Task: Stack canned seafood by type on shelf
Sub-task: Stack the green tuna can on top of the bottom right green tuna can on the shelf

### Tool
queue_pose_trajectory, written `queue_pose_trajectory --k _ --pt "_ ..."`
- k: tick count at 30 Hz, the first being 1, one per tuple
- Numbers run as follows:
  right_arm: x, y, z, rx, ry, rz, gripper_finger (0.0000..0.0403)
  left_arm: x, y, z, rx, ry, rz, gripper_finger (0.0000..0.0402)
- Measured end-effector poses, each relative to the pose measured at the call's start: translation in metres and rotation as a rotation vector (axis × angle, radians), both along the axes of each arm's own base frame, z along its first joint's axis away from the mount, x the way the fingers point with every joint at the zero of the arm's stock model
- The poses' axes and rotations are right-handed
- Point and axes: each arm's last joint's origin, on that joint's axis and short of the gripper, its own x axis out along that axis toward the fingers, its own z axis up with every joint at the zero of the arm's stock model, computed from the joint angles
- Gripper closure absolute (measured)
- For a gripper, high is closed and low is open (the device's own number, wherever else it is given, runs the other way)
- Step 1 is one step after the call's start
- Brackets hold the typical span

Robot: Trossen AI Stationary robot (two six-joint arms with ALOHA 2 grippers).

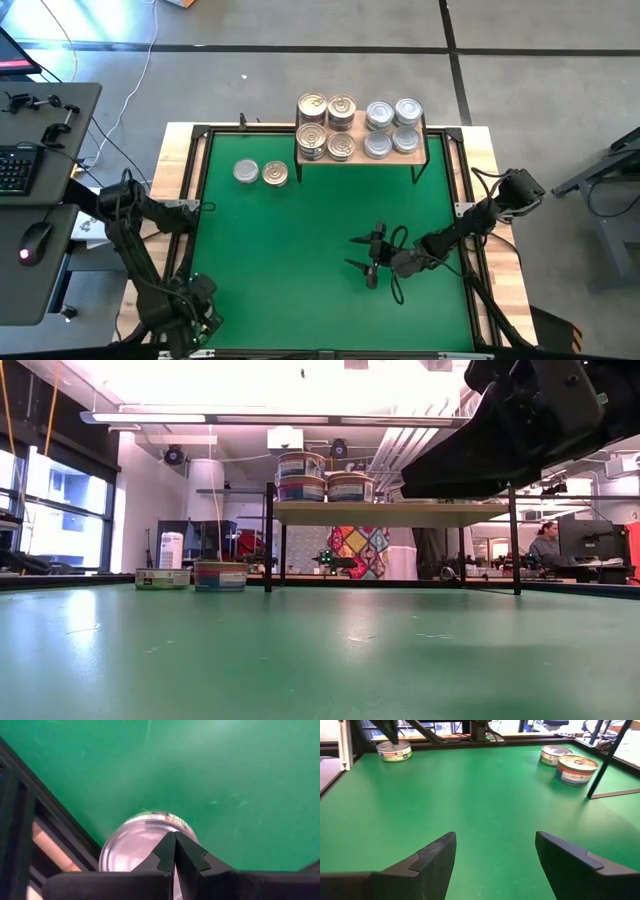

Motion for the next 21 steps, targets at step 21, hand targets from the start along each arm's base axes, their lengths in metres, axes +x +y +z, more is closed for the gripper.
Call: queue_pose_trajectory --k 21 --pt "0.000 0.000 0.000 0.003 0.004 0.014 0.0137 0.073 0.026 -0.017 0.286 -0.428 -0.406 0.0402"
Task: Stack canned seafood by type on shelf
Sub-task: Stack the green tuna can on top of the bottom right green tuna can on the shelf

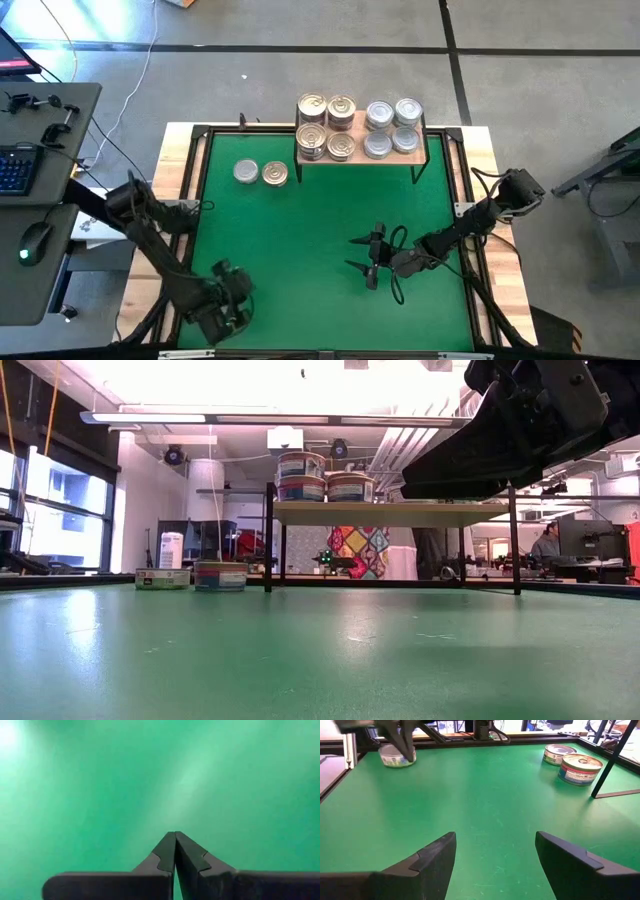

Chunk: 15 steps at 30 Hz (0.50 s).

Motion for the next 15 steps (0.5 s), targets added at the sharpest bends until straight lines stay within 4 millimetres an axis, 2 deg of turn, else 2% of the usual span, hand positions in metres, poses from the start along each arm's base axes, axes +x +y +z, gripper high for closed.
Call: queue_pose_trajectory --k 3,7,10,15 --pt "0.000 0.000 0.000 0.000 -0.001 0.000 0.0137 0.018 -0.001 0.010 0.059 -0.086 -0.087 0.0402" --pt "0.000 0.000 0.000 0.003 -0.004 0.000 0.0137 0.026 -0.004 0.023 -0.024 0.033 -0.132 0.0402" --pt "0.000 0.000 0.000 0.004 -0.004 -0.001 0.0137 0.019 -0.007 0.030 -0.165 0.206 -0.082 0.0402" --pt "0.000 0.000 0.000 0.003 -0.004 0.000 0.0137 -0.010 -0.006 0.026 -0.259 0.516 0.126 0.0402"
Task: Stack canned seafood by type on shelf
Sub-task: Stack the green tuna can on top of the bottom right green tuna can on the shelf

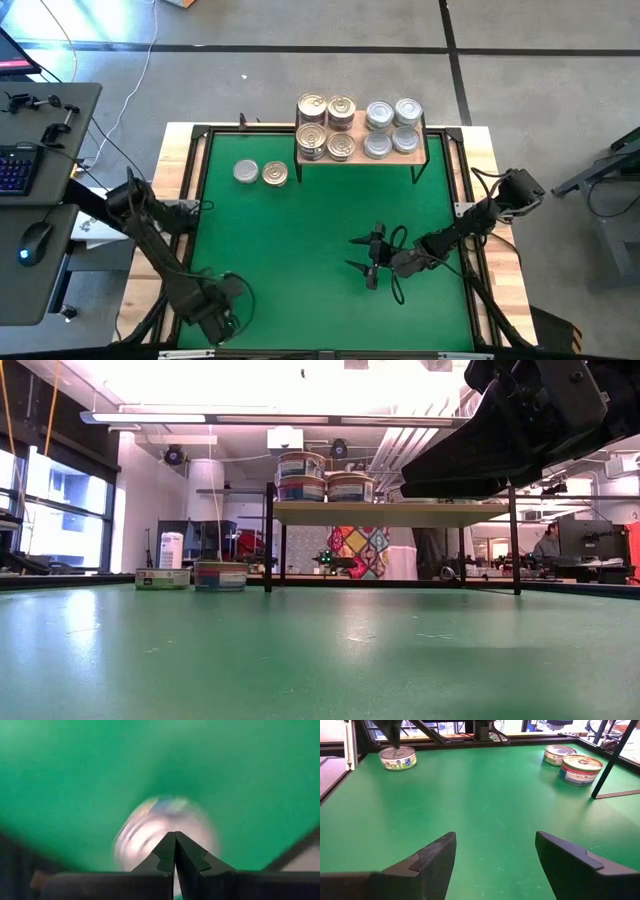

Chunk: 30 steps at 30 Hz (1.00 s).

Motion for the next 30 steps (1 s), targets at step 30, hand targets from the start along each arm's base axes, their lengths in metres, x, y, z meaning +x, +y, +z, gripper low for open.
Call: queue_pose_trajectory --k 30 --pt "0.001 0.000 0.001 0.013 -0.015 -0.001 0.0137 0.101 0.050 0.002 0.343 -0.846 -0.342 0.0401"
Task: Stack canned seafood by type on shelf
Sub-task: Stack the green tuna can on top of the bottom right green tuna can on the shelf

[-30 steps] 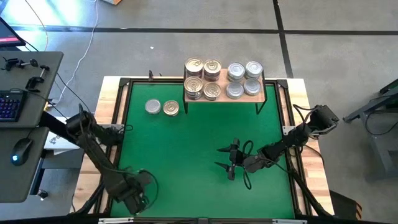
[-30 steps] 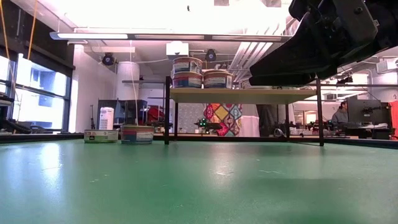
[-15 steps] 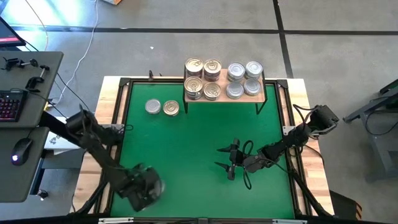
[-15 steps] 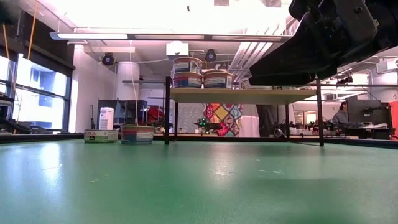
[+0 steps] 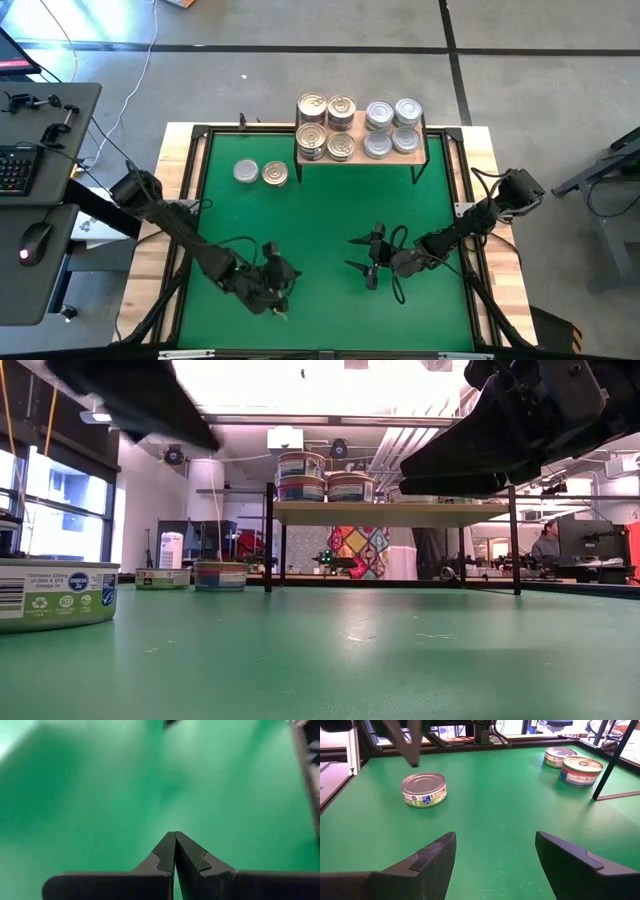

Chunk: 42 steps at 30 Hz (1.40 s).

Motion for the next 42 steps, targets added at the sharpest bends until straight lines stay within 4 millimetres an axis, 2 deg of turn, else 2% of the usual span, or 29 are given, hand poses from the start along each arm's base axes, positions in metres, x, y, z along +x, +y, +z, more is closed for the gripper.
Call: queue_pose_trajectory --k 5,11,15,22,31,37,42 --pt "0.000 0.000 0.000 0.003 0.000 -0.001 0.0137 -0.029 0.008 -0.001 -0.042 0.180 0.111 0.0401" --pt "0.000 0.000 0.000 0.002 0.001 -0.001 0.0137 -0.057 0.000 -0.007 -0.075 0.292 0.160 0.0401" --pt "0.000 0.000 0.000 0.002 0.001 -0.001 0.0137 -0.068 -0.002 -0.024 -0.122 0.300 0.150 0.0401" --pt "0.000 0.000 0.000 0.003 0.000 -0.001 0.0137 -0.081 0.013 -0.057 -0.163 0.244 0.229 0.0402" --pt "0.000 0.001 0.000 0.005 0.006 0.024 0.0137 -0.071 0.024 -0.077 -0.241 0.050 0.163 0.0401" --pt "0.000 0.001 0.000 0.012 0.004 0.032 0.0137 -0.058 0.047 -0.084 -0.234 -0.086 0.119 0.0401" --pt "0.000 0.001 0.000 0.014 0.000 0.032 0.0137 -0.042 0.065 -0.080 -0.185 -0.141 0.108 0.0401"
